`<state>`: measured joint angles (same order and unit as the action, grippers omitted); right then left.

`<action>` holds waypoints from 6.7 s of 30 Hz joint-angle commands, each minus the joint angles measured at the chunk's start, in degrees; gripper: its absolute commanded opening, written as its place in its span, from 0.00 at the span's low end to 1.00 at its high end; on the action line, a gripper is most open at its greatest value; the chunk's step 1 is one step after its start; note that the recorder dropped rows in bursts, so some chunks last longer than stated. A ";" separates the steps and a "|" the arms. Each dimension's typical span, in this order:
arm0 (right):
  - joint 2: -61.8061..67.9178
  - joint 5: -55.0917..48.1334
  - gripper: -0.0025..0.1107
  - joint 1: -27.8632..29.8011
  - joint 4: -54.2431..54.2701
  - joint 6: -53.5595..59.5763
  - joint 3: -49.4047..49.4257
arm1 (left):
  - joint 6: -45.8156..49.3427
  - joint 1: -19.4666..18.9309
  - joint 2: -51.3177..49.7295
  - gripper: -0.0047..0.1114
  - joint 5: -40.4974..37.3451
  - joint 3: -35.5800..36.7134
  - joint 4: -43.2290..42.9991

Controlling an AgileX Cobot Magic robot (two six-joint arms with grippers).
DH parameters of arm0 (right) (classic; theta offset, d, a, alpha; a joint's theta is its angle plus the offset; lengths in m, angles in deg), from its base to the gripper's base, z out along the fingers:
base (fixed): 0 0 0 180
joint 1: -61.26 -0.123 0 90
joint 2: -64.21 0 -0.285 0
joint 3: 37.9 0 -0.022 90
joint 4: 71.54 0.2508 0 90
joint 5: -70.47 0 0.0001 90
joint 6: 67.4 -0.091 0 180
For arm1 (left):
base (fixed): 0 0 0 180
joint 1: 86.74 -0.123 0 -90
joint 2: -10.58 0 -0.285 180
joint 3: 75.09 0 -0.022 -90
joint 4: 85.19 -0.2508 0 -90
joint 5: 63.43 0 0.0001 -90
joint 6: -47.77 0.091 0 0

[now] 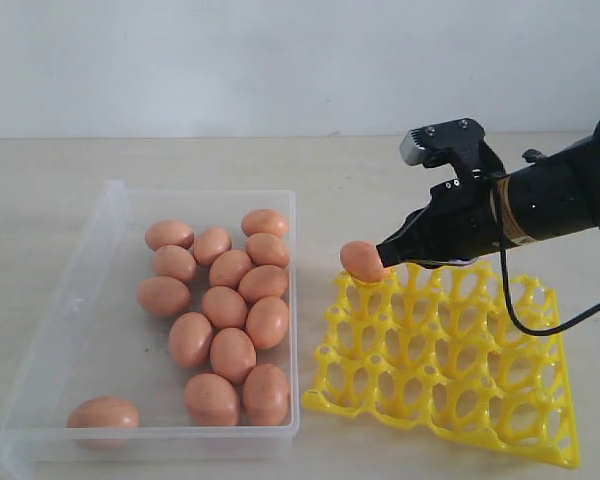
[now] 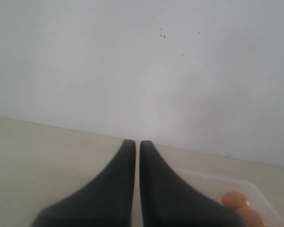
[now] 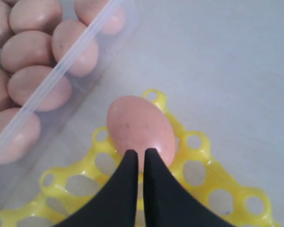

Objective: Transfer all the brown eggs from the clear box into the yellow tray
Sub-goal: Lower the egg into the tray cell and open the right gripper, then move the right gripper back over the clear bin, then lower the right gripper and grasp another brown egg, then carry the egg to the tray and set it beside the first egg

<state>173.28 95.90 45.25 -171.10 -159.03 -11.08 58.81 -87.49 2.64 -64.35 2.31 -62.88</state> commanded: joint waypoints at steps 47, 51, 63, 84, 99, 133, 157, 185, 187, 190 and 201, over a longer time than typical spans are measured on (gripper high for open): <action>-11.47 -24.35 0.02 -46.85 33.86 82.97 -1.94 | -0.42 -0.08 0.15 0.07 0.92 -0.18 0.61; -11.34 -32.41 0.02 -52.07 34.55 90.39 -5.98 | -0.42 -0.08 0.15 0.07 0.92 -0.18 0.61; -0.98 -69.40 0.02 -52.89 13.52 65.22 -10.29 | -0.42 -0.08 0.15 0.07 0.92 -0.18 0.61; 5.92 -34.45 0.38 -34.39 41.10 36.65 -20.88 | -0.42 -0.08 0.15 0.07 0.92 -0.18 0.61; 17.81 -79.00 0.02 -46.70 37.92 88.52 -35.20 | -0.42 -0.08 0.15 0.07 0.92 -0.18 0.61; 38.02 -83.67 0.50 -33.78 107.35 129.46 -72.51 | -0.42 -0.08 0.15 0.07 0.92 -0.18 0.61; 40.01 -60.76 0.02 -33.68 108.21 107.10 -73.48 | -0.42 -0.08 0.15 0.07 0.92 -0.18 0.61; 11.49 44.53 0.02 -38.05 115.27 93.05 4.27 | -0.42 -0.08 0.15 0.07 0.92 -0.18 0.61; 6.79 44.53 0.02 -37.29 116.18 93.28 10.85 | -0.42 -0.08 0.15 0.07 0.92 -0.18 0.61; -0.40 44.53 0.02 -34.45 120.99 92.61 20.33 | -0.42 -0.08 0.15 0.07 0.92 -0.18 0.61; -5.67 20.44 0.02 -0.06 71.02 54.01 26.05 | -0.42 -0.08 0.15 0.07 0.92 -0.18 0.61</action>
<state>165.60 123.31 39.25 -74.92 -92.63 18.44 58.81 -87.49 2.64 -64.35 2.31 -62.88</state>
